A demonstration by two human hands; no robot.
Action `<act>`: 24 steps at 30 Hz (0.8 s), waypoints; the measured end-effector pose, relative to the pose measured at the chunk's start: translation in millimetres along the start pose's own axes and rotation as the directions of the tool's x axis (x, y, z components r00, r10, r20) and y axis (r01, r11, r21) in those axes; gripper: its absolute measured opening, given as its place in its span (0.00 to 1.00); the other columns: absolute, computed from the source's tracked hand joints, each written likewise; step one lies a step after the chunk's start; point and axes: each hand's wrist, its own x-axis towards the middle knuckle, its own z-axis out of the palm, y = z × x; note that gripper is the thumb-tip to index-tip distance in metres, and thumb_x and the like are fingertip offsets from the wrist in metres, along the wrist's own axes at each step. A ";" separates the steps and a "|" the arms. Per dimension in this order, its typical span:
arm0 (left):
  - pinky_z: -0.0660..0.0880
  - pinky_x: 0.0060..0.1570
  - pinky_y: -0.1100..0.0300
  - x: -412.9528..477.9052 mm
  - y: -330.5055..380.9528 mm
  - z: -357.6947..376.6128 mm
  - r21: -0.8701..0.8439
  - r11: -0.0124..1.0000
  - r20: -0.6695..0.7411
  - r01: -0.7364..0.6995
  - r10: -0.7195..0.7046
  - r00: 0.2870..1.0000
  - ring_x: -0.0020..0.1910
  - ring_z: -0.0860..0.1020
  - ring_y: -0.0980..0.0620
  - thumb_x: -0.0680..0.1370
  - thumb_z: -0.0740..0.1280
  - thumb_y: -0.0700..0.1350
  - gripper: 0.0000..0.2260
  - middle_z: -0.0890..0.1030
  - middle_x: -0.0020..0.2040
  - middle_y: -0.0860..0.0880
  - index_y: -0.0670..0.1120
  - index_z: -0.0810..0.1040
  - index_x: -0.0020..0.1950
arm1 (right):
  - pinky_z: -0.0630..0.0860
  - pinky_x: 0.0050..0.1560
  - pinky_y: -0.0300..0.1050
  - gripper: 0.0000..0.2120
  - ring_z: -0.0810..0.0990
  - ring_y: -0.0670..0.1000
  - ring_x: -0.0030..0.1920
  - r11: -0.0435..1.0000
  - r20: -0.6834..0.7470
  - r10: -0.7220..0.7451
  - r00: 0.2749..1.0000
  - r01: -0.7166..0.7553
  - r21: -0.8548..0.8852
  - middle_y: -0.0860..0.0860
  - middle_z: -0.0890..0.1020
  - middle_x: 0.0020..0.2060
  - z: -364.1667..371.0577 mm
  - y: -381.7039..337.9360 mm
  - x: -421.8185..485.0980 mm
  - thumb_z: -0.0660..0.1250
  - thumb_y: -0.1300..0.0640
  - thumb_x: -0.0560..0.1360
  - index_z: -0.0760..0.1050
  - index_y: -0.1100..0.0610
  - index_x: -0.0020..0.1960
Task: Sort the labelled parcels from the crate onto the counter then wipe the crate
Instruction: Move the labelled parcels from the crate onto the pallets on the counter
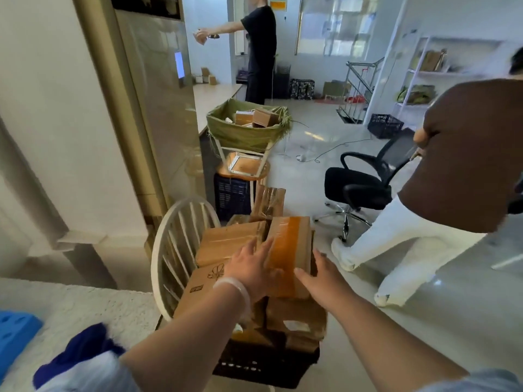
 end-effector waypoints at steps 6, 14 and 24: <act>0.55 0.75 0.40 47.2 12.6 22.9 -0.081 0.997 0.096 -0.010 0.018 0.995 0.79 0.49 0.43 0.78 0.61 0.63 0.35 0.46 0.81 0.53 0.64 0.43 0.78 | 0.64 0.73 0.59 0.37 0.60 0.57 0.76 0.995 0.030 0.084 0.996 -0.085 0.045 0.50 0.56 0.79 7.1 6.5 38.7 0.57 0.36 0.79 0.43 0.46 0.80; 0.53 0.74 0.41 61.3 33.9 36.3 -0.041 0.996 0.130 0.085 -0.079 0.988 0.79 0.46 0.42 0.76 0.60 0.67 0.36 0.44 0.81 0.51 0.62 0.45 0.79 | 0.67 0.70 0.61 0.30 0.69 0.57 0.71 0.967 0.129 0.124 0.984 -0.149 0.205 0.52 0.68 0.73 -0.1 10.6 59.6 0.47 0.35 0.81 0.52 0.46 0.80; 0.62 0.71 0.39 45.1 69.0 34.4 -0.315 0.911 -0.001 0.265 -0.279 0.960 0.77 0.53 0.40 0.69 0.66 0.68 0.41 0.49 0.79 0.52 0.66 0.49 0.77 | 0.65 0.72 0.60 0.31 0.65 0.56 0.73 0.973 0.154 -0.102 0.983 0.067 0.219 0.50 0.66 0.74 -36.4 14.0 50.5 0.45 0.32 0.78 0.55 0.41 0.78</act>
